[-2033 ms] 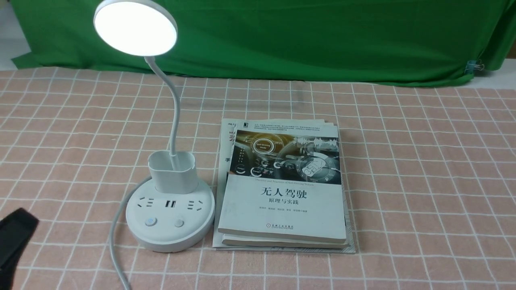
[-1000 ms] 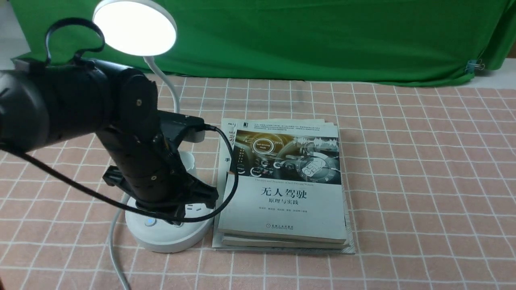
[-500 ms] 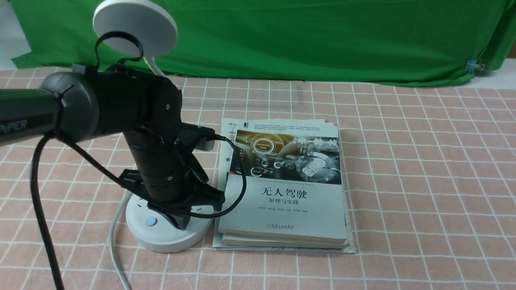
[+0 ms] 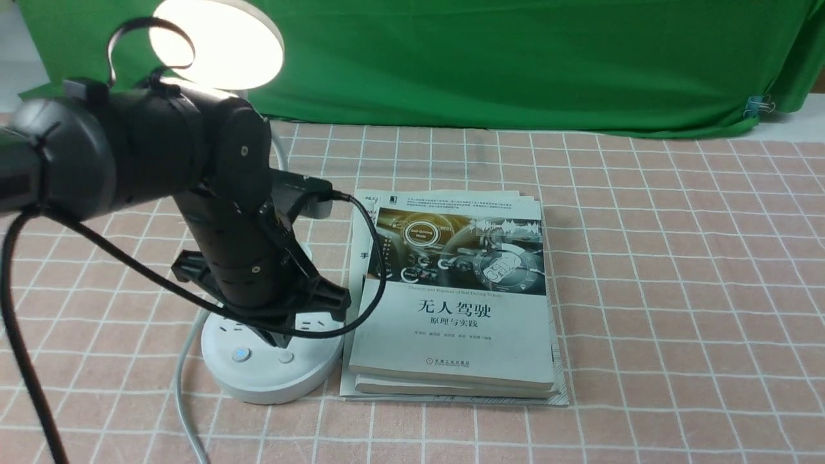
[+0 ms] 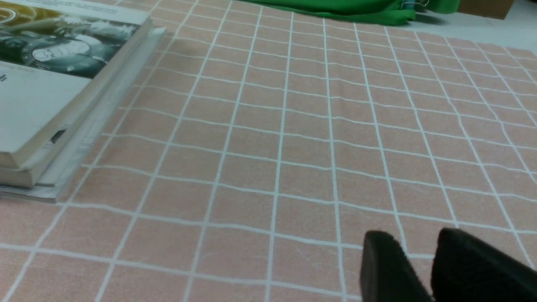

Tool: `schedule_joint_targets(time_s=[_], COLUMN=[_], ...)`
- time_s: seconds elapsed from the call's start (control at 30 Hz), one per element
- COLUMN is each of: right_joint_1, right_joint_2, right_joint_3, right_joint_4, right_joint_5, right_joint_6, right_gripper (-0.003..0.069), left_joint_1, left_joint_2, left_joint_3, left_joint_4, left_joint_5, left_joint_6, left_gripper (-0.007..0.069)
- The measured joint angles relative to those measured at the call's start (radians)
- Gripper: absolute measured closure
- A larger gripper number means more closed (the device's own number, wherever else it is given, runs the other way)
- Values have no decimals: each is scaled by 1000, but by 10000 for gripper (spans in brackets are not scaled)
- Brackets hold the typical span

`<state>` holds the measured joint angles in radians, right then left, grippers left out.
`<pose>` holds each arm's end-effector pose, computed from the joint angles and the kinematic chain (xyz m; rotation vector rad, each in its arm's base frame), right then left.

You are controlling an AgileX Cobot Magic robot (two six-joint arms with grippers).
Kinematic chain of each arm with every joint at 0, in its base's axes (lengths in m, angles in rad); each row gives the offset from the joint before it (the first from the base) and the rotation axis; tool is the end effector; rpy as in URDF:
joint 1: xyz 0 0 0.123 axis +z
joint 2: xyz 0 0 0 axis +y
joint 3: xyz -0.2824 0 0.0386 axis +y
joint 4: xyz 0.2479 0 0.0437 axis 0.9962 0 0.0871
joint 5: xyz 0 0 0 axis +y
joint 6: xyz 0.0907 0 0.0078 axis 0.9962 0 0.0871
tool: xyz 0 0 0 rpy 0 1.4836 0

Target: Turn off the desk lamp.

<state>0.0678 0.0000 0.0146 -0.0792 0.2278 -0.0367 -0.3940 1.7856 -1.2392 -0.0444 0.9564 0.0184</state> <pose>0.0560 0.0022 0.1875 -0.1434 1.7196 -0.0494 0.3186 -0.1360 0.2093 0.5797 2.9380 -0.0998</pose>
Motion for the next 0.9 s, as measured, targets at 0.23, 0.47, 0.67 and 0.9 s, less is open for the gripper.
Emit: schedule_joint_targets(time_s=[0.23, 0.47, 0.67, 0.9], right_joint_1=[0, 0, 0, 0], right_joint_2=[0, 0, 0, 0], right_joint_3=[0, 0, 0, 0], right_joint_4=[0, 0, 0, 0], right_joint_5=[0, 0, 0, 0], right_joint_6=[0, 0, 0, 0], right_gripper=[419, 419, 419, 419], left_joint_1=[0, 0, -8, -7], left_joint_2=[54, -36, -85, -149], left_joint_3=[-7, -1, -1, 53], left_joint_4=[10, 22, 24, 9], left_joint_5=[-14, 2, 7, 17], left_joint_6=[-1, -24, -30, -26], left_gripper=[619, 619, 619, 619])
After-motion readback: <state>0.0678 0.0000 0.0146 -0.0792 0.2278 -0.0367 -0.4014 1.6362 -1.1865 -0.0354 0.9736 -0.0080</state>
